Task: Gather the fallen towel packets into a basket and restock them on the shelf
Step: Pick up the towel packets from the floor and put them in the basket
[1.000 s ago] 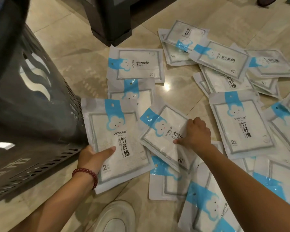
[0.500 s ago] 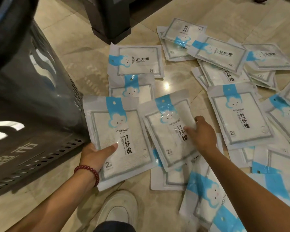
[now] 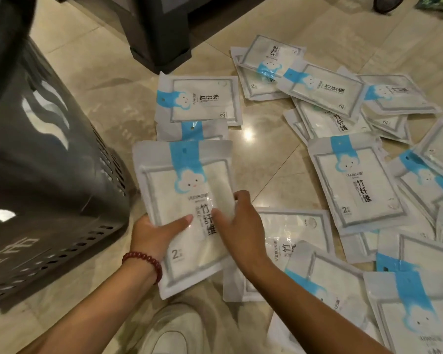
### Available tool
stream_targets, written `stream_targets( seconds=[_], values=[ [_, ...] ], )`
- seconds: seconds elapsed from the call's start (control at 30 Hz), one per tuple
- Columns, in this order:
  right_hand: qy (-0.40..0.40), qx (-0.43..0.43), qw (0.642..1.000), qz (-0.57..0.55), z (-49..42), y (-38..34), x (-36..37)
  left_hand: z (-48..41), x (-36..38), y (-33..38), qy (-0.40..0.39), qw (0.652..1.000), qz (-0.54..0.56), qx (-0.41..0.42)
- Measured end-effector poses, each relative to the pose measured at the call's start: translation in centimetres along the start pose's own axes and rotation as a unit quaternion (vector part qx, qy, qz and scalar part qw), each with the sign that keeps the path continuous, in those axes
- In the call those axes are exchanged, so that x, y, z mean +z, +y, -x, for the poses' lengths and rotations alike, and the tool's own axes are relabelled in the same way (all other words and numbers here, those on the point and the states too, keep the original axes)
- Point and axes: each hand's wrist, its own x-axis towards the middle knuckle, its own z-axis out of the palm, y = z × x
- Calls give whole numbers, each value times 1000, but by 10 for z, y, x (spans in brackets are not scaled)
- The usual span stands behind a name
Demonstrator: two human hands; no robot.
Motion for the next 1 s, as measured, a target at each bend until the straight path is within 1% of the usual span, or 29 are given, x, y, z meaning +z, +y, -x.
stream_targets(
  seconds=[0.07, 0.17, 0.23, 0.3, 0.37, 0.43, 0.53, 0.6, 0.67, 0.83, 0.9, 1.0],
  values=[
    [-3, 12, 1000, -5, -19, 2, 0, -7, -7, 0, 33, 999, 9, -12],
    [42, 82, 996, 9, -60, 13, -4, -16, -15, -2, 63, 998, 7, -23],
    [37, 121, 991, 54, -84, 18, -1, -21, -18, -5, 70, 997, -5, -25],
    [11, 139, 983, 118, -99, 19, 9, -25, -21, -8, 82, 996, -9, -27],
    [-6, 144, 975, 170, -106, 18, 19, -28, -24, -10, 87, 996, -17, -27],
    [-11, 129, 969, 209, -107, 18, 28, -30, -25, -11, 81, 996, -21, -27],
    [-4, 81, 972, 221, -107, 15, 30, -32, -26, -9, 73, 997, -23, -26],
    [28, 35, 987, 155, -103, 13, 24, -32, -26, -9, 68, 997, -24, -24],
    [77, 14, 994, 72, -93, 13, 10, -30, -26, -7, 54, 998, -25, -23],
    [228, -5, 973, -14, -65, 27, -51, -24, -22, -5, 30, 999, -21, -34],
    [241, -11, 970, -40, -55, 36, -79, -22, -19, -6, 22, 999, -19, -31],
    [211, -5, 972, -104, -40, 49, -110, -18, -15, -9, 14, 999, -7, -34]
  ],
)
